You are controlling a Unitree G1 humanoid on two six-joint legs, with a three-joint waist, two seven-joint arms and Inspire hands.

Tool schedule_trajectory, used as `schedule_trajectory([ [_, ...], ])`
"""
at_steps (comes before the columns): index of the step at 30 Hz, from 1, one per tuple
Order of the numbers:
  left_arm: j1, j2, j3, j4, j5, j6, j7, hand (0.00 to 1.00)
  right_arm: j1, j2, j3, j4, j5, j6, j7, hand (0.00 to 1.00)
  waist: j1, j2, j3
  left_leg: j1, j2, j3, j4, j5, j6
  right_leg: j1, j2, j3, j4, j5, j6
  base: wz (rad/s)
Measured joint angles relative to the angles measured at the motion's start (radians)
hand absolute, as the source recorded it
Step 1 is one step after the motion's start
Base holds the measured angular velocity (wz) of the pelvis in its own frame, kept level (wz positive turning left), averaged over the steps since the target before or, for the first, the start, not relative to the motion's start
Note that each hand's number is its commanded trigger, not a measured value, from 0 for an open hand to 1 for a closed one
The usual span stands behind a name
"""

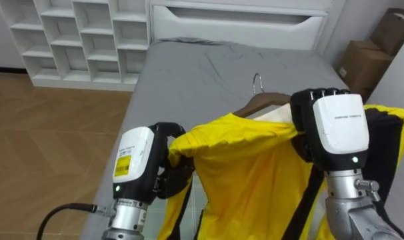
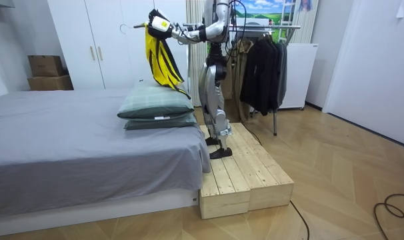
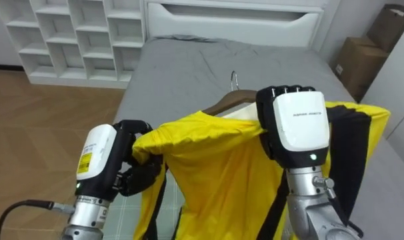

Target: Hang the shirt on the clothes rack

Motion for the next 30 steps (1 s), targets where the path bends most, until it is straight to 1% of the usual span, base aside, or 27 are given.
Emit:
schedule_trajectory([
  [3,0.000,-0.006,0.000,-0.002,0.001,0.000,-0.013,1.00,-0.009,0.000,-0.024,0.000,-0.006,-0.015,-0.008,1.00,-0.002,-0.004,0.0006,0.001,0.001,0.001,-0.001,0.000,0.000,0.000,0.003,0.001,-0.001,0.000,-0.001,0.00],
  [7,0.000,-0.008,0.001,-0.003,0.001,0.000,-0.029,1.00,-0.009,-0.003,-0.035,0.000,-0.006,-0.032,-0.012,1.00,-0.002,-0.005,0.0010,0.005,0.004,0.002,-0.001,0.000,0.000,0.003,0.003,0.001,-0.002,-0.002,-0.003,0.00],
  [11,-0.001,-0.008,0.002,-0.003,0.001,0.000,-0.044,1.00,-0.009,-0.005,-0.035,0.000,-0.007,-0.033,-0.012,1.00,-0.001,-0.014,0.0045,0.005,0.006,0.006,-0.002,0.000,0.000,0.002,0.005,0.002,-0.002,-0.003,-0.004,-0.01],
  [14,0.000,-0.008,0.002,-0.003,0.001,0.000,-0.050,1.00,-0.009,-0.005,-0.035,0.001,-0.010,-0.033,-0.012,1.00,0.000,-0.020,0.0040,0.007,0.008,0.010,-0.002,0.000,-0.001,0.004,0.007,0.004,-0.004,-0.003,-0.004,-0.01],
  [24,0.000,-0.009,0.002,-0.002,0.002,0.000,-0.072,1.00,-0.007,-0.005,-0.035,0.002,-0.015,-0.032,-0.012,1.00,0.003,-0.021,0.0039,0.008,0.010,0.011,-0.001,0.000,-0.001,0.004,0.008,0.004,-0.004,-0.002,-0.006,0.00],
  [25,0.000,-0.009,0.002,-0.001,0.001,0.000,-0.073,0.72,-0.007,-0.005,-0.035,0.003,-0.015,-0.032,-0.012,1.00,0.004,-0.021,0.0039,0.008,0.010,0.011,-0.002,0.000,-0.001,0.004,0.008,0.004,-0.004,-0.002,-0.006,0.00],
  [26,0.000,-0.008,0.002,-0.001,0.001,0.001,-0.078,0.37,-0.007,-0.005,-0.035,0.003,-0.016,-0.032,-0.012,1.00,0.004,-0.021,0.0039,0.008,0.010,0.011,-0.002,0.000,-0.001,0.004,0.009,0.004,-0.004,-0.002,-0.006,0.00],
  [27,0.000,-0.008,0.002,-0.001,0.001,0.004,-0.084,0.00,-0.007,-0.005,-0.035,0.003,-0.016,-0.032,-0.012,1.00,0.004,-0.021,0.0039,0.008,0.010,0.012,-0.002,0.000,-0.001,0.004,0.009,0.005,-0.004,-0.002,-0.006,0.00],
  [30,0.001,-0.009,0.002,-0.001,0.001,0.015,-0.089,0.00,-0.007,-0.005,-0.035,0.003,-0.037,-0.029,-0.012,1.00,0.003,-0.021,0.0038,0.008,0.010,0.013,-0.002,0.000,-0.001,0.004,0.009,0.007,-0.004,-0.002,-0.006,0.00],
])
